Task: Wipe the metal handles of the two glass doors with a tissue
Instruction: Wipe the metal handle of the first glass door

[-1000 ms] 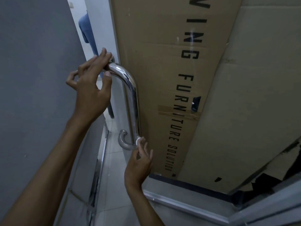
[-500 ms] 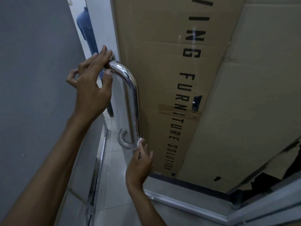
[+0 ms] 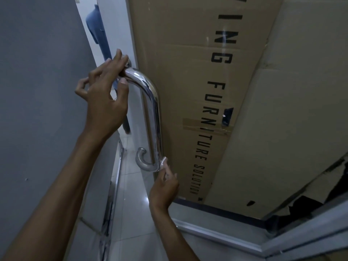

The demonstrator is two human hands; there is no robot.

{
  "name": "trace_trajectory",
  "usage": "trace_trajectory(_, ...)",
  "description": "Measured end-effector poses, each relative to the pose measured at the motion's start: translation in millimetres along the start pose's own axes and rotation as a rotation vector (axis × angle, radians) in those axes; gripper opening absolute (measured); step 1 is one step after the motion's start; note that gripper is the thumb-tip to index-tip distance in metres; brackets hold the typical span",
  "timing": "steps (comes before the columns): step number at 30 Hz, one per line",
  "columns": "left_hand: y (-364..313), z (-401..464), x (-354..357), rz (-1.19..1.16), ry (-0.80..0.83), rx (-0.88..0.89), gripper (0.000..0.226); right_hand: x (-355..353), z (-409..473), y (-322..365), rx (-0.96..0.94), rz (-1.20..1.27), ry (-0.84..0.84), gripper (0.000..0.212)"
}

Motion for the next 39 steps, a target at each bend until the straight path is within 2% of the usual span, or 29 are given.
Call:
trace_trajectory(4, -1, -1, 0, -0.007, -0.005, 0.001, 0.050, -1, 0, -11, 0.052, 0.082, 0.012, 0.026)
trace_trajectory(8, 0, 0, 0, 0.006, -0.003, -0.004, 0.050, -1, -4, -7, 0.042, 0.053, 0.014, 0.027)
trace_trajectory(15, 0, 0, 0, 0.022, -0.006, 0.011, 0.051, -4, 7, -6, 0.163, 0.087, 0.039, 0.023)
trace_trajectory(19, 0, -1, 1, 0.013, -0.006, 0.008, 0.050, -6, 20, -9, 0.234, 0.024, 0.099, 0.023)
trace_trajectory(24, -1, 0, 1, 0.012, -0.010, -0.004, 0.051, -9, 33, -4, 0.229, 0.026, 0.160, 0.023)
trace_trajectory(30, -1, -1, 2, 0.009, -0.013, 0.001, 0.051, -10, 47, -5, 0.322, 0.074, 0.253, 0.020)
trace_trajectory(34, -1, -1, 1, 0.003, -0.015, -0.001, 0.052, -6, 51, -5, 0.461, 0.144, 0.364, 0.016)
trace_trajectory(39, -2, -1, 2, 0.002, -0.021, -0.003, 0.051, -7, 54, -1, 0.515, 0.166, 0.411, 0.014)
Point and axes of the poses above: each hand's wrist, its own z-axis towards the middle knuckle, its own x-axis out of the palm, y = z × x, the point moved 4 cm from there along z, towards the middle knuckle, and after that the axes turned 1 degree about -z, right-handed, at the moved point
